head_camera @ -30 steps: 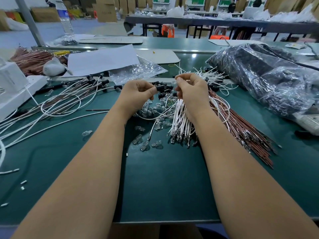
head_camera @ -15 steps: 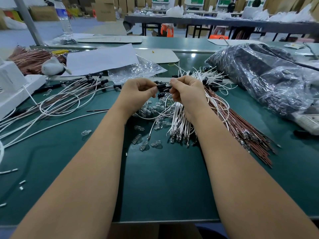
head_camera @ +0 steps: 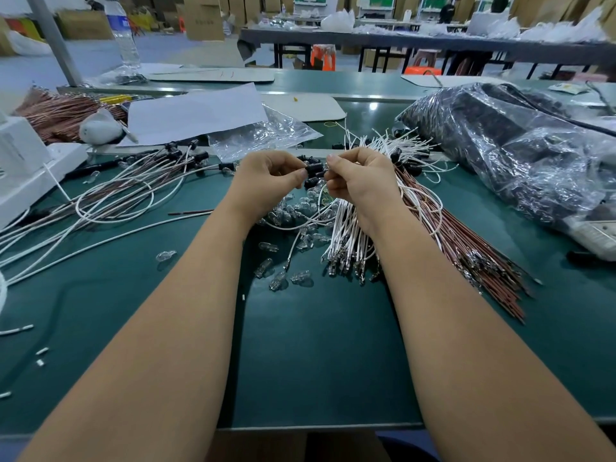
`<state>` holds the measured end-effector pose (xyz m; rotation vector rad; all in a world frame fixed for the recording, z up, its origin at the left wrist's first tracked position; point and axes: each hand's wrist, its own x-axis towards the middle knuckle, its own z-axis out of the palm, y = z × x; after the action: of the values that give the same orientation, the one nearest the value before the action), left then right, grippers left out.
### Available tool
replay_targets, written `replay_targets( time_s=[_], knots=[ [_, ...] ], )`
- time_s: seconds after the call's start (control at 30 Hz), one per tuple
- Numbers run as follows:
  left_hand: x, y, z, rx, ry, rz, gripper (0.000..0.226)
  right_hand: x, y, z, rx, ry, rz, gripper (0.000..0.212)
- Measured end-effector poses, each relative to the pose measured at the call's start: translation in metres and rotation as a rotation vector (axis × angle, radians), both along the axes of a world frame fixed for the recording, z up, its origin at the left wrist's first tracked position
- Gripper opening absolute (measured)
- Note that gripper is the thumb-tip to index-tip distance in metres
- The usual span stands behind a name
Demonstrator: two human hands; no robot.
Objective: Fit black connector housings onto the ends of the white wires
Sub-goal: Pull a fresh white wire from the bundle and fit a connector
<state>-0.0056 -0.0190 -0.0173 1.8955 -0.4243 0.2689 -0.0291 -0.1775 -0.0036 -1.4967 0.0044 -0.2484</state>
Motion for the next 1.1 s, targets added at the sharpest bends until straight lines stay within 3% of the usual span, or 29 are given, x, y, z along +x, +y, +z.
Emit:
replay_targets(
  time_s=[0.47,1.1],
  knots=[
    [-0.001,-0.0029,0.0023,-0.025,0.02,0.007,0.007,-0.003,-0.0026,-0.0036,0.065,-0.033,0.1,0.017],
    [-0.0041,-0.0042,0.0023,-0.025,0.067,-0.012,0.01,-0.0064,-0.0004,-0.0054,-0.091,-0.074,0.105,0.02]
  ],
)
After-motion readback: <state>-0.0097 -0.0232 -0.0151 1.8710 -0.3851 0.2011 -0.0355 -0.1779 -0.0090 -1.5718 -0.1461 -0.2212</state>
